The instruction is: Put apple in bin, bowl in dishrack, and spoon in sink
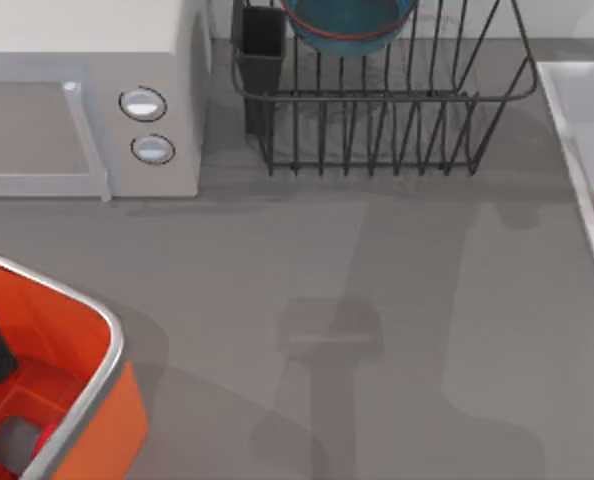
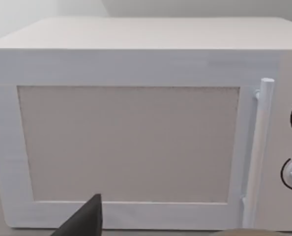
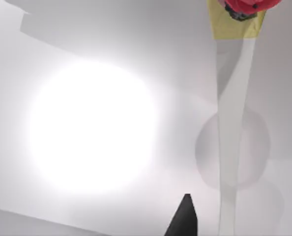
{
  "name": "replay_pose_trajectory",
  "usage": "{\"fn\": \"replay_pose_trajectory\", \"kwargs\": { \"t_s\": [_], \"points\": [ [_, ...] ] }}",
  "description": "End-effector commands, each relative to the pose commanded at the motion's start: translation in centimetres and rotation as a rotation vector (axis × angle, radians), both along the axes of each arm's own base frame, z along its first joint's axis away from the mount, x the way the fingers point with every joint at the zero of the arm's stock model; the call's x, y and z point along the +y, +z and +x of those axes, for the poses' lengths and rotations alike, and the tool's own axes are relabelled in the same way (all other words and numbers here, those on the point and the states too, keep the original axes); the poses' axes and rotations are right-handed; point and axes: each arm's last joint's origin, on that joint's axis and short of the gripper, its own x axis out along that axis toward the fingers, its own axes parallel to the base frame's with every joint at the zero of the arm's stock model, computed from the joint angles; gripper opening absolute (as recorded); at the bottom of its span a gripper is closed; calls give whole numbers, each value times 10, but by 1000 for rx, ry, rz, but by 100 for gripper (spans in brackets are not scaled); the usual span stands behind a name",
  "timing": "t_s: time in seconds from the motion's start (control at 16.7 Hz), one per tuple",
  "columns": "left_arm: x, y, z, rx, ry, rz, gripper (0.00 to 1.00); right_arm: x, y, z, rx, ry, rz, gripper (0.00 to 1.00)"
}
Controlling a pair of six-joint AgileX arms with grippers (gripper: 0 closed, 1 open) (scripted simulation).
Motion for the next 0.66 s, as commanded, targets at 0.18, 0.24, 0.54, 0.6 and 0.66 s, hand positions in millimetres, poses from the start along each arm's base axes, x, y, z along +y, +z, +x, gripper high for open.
{"fn": "replay_pose_trajectory", "kwargs": {
  "t_s": [0.18,0.24,0.54,0.6,0.66],
  "points": [
    [0,0,0,0,0,0,100,0,0,0,0,0,0,83],
    [0,0,0,0,0,0,100,0,0,0,0,0,0,90],
    [0,0,0,0,0,0,100,0,0,0,0,0,0,100],
    [0,0,0,0,0,0,100,0,0,0,0,0,0,100],
    [0,0,0,0,0,0,100,0,0,0,0,0,0,100]
  ]
}}
